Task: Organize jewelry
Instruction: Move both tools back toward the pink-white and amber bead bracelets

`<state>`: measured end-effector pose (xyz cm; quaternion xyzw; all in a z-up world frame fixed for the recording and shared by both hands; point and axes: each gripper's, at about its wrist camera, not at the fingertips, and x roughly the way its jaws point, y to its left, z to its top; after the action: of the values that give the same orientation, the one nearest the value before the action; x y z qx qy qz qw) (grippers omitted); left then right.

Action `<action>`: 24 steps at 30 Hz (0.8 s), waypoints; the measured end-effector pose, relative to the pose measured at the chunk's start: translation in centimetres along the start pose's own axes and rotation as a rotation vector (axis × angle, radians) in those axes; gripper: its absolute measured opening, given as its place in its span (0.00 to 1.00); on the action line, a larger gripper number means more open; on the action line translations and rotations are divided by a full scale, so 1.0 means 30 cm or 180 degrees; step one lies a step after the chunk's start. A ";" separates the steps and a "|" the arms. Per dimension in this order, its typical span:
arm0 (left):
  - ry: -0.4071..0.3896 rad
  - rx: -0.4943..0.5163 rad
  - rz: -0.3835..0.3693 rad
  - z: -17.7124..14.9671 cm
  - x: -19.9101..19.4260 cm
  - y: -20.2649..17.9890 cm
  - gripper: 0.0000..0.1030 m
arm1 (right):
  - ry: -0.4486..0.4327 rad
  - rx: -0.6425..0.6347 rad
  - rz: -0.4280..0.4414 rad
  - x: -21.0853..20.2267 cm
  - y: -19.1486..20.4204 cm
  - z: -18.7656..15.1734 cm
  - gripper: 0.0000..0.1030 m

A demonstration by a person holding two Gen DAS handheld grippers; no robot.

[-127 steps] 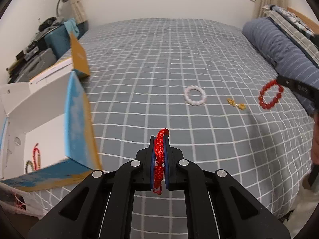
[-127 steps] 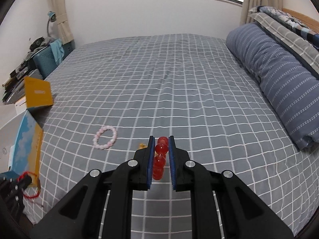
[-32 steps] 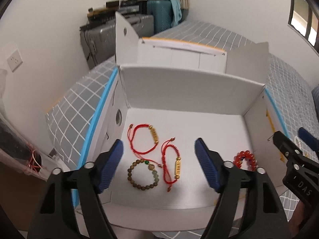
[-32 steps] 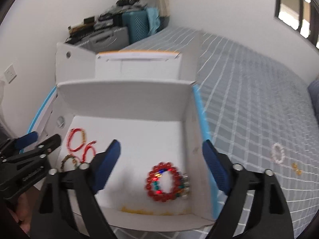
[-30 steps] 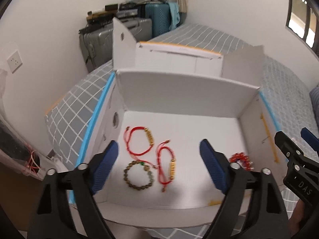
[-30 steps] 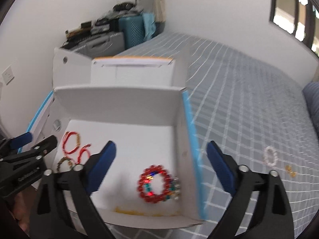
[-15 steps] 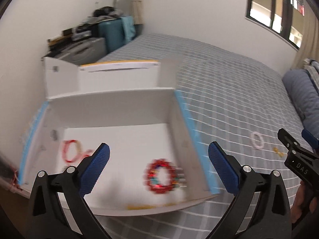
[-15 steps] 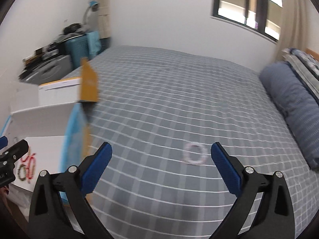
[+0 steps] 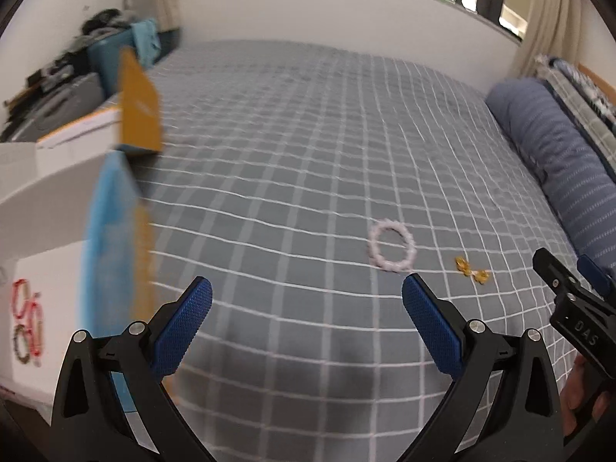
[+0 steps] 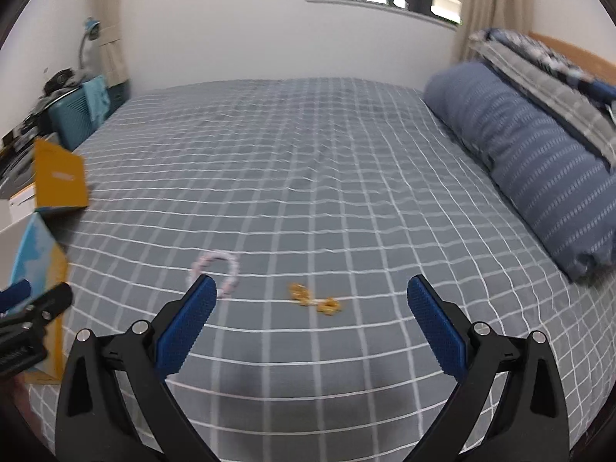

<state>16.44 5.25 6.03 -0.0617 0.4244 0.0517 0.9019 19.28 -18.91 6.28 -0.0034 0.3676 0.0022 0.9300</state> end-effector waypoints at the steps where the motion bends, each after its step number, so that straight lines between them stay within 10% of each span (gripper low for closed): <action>1: 0.0034 0.0019 -0.0018 -0.002 0.028 -0.023 0.94 | 0.0024 0.0011 -0.0013 0.020 -0.020 -0.006 0.93; 17: 0.0271 0.0155 -0.0214 0.079 0.392 -0.203 0.94 | 0.0458 0.0017 -0.0092 0.346 -0.123 -0.044 0.93; 24: 0.0066 0.0553 0.0094 0.106 0.468 -0.283 0.94 | 0.0479 0.0104 -0.0050 0.413 -0.142 -0.029 0.93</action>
<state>28.98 -2.06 -2.22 0.0225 0.4375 0.0274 0.8985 27.74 -23.16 -2.80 0.0087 0.4365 -0.0114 0.8996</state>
